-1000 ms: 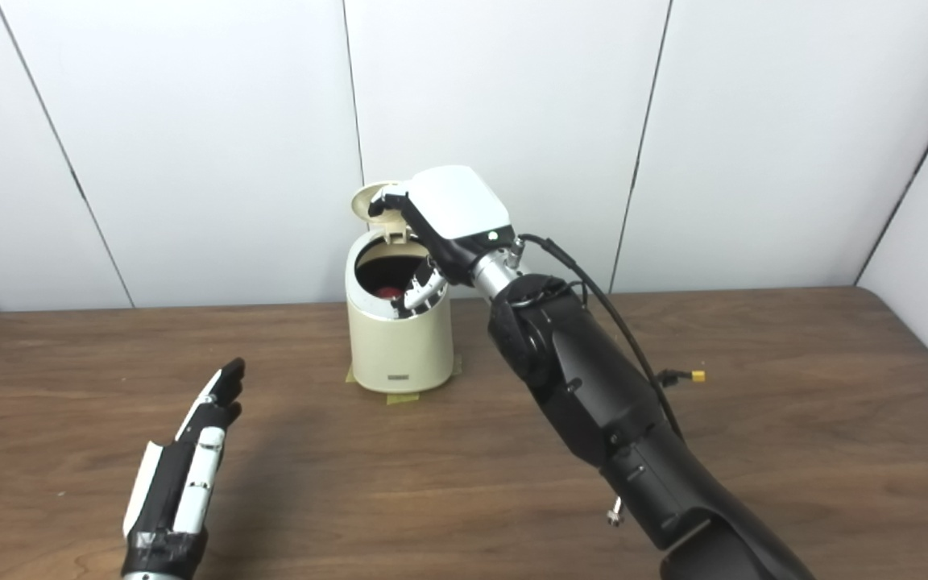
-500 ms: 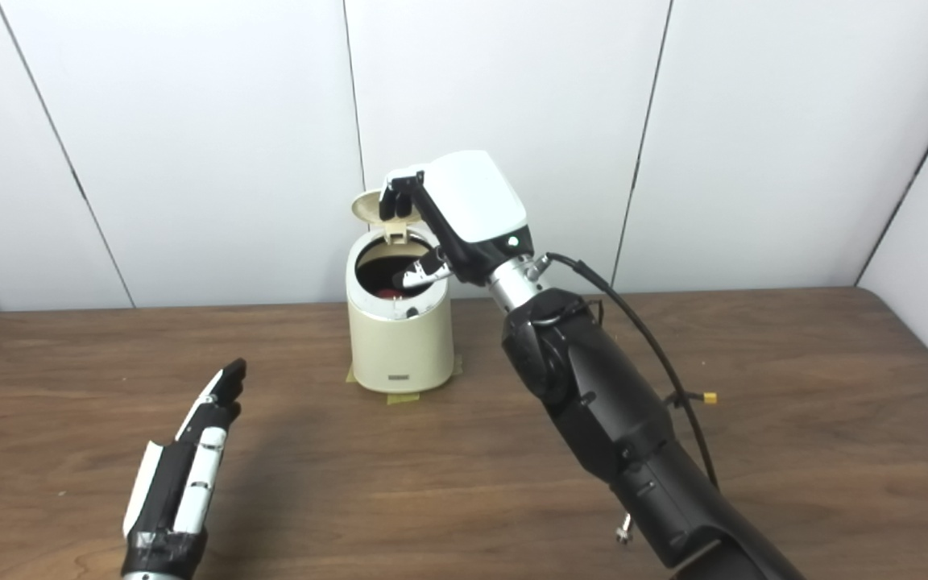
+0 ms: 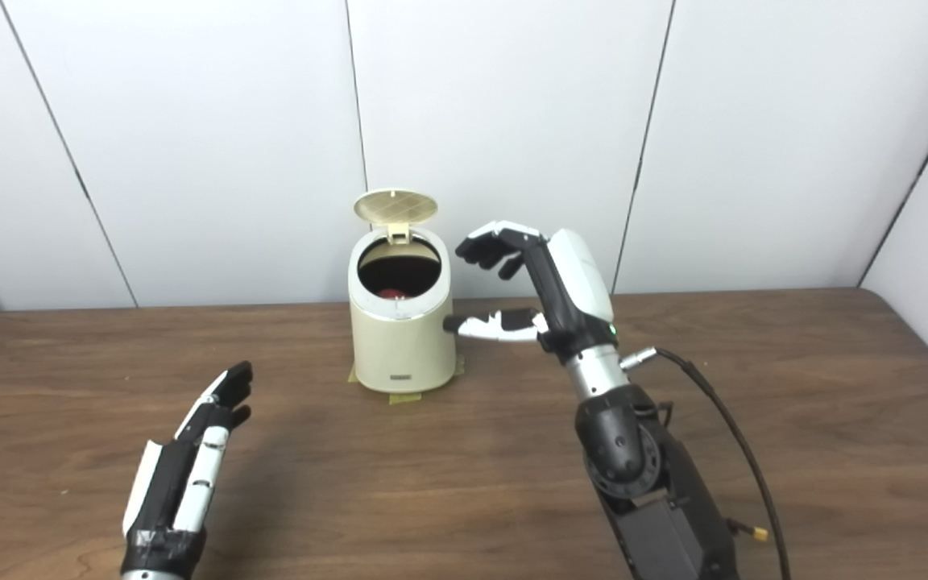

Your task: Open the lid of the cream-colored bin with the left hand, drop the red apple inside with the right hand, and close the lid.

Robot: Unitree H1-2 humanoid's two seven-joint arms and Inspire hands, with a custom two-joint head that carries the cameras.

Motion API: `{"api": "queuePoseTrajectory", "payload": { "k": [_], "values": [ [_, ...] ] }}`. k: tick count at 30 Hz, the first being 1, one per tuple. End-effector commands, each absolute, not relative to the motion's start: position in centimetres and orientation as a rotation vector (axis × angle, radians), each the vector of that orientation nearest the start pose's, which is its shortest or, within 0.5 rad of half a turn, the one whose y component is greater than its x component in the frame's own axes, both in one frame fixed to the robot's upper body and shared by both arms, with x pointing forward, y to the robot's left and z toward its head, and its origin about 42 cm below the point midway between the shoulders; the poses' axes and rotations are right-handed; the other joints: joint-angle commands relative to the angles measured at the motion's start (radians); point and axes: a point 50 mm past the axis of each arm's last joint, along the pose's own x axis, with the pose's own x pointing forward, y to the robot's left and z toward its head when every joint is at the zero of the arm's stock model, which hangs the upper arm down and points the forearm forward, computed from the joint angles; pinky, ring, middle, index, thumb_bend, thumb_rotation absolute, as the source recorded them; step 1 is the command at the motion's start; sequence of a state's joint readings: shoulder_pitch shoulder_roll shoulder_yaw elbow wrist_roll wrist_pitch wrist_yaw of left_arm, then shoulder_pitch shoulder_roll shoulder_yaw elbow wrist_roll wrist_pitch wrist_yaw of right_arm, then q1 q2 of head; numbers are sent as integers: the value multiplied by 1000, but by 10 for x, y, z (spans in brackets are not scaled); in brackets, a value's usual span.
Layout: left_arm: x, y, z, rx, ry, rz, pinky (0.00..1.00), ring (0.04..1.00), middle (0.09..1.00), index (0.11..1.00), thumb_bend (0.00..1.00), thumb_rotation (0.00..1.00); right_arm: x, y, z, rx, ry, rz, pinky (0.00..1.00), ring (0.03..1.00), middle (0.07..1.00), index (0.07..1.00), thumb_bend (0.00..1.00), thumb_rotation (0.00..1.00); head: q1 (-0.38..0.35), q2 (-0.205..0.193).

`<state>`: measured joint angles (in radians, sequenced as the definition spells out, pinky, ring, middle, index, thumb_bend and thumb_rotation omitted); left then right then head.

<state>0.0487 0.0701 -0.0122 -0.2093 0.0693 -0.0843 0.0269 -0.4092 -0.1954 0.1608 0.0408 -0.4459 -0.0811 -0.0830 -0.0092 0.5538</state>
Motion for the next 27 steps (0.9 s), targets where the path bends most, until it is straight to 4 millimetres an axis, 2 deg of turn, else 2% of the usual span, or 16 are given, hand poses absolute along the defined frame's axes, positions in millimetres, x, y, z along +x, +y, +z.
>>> {"api": "queuePoseTrajectory", "payload": {
  "k": [1,2,3,5,7,8,9,11,13,17,18,19,21,22,24,27],
  "values": [
    [275,230,165,125,-335,24,935,947,930,903,305,890,390,-205,240,-612,-549,73,744,848,903,945,515,754,-1,1],
    [277,232,169,129,-344,24,935,946,929,901,302,887,386,-208,235,-605,-547,68,743,845,896,941,500,772,0,1],
    [281,234,173,147,-362,30,942,945,924,895,322,882,380,-211,229,-584,-544,61,718,822,864,906,426,825,0,0],
    [291,238,184,188,-408,32,903,919,905,882,331,889,368,-214,218,-543,-514,34,669,782,808,831,310,839,0,0],
    [303,240,198,206,-443,23,889,907,895,876,344,898,358,-217,207,-521,-483,22,623,736,761,777,239,776,2,-1],
    [308,241,205,212,-454,20,888,903,887,869,366,894,355,-218,202,-502,-467,22,600,718,742,758,220,679,4,-1],
    [314,242,214,222,-464,14,878,891,873,854,378,882,351,-219,196,-482,-442,24,587,706,729,742,218,566,7,-1],
    [328,240,236,260,-492,-3,836,851,830,808,434,868,343,-222,184,-393,-371,28,574,685,716,730,246,487,10,0],
    [338,236,256,292,-509,-16,819,829,799,782,495,901,339,-225,173,-334,-317,28,574,680,724,734,264,456,11,-1],
    [353,225,288,369,-545,-64,874,862,830,826,560,946,334,-228,161,-315,-269,34,582,691,736,751,248,453,12,-2],
    [356,222,296,415,-548,-70,886,875,848,845,619,978,334,-229,159,-306,-261,36,597,705,744,757,233,480,14,-4],
    [359,218,305,467,-547,-71,899,891,863,857,667,989,333,-230,157,-294,-252,38,610,720,756,768,229,557,14,-4],
    [365,209,322,580,-551,-64,948,940,891,870,800,998,332,-231,153,-278,-230,39,641,747,777,787,253,792,19,-4],
    [369,203,329,636,-557,-63,972,961,905,874,829,999,332,-232,152,-271,-220,40,650,756,783,794,268,858,19,-4],
    [374,192,342,739,-586,-54,995,992,950,896,883,1000,333,-233,149,-265,-213,46,669,773,799,812,290,919,22,-4],
    [382,171,357,910,-633,-34,1000,999,974,901,880,1000,334,-232,146,-273,-194,52,676,782,803,821,295,895,19,-6]
  ]
}}
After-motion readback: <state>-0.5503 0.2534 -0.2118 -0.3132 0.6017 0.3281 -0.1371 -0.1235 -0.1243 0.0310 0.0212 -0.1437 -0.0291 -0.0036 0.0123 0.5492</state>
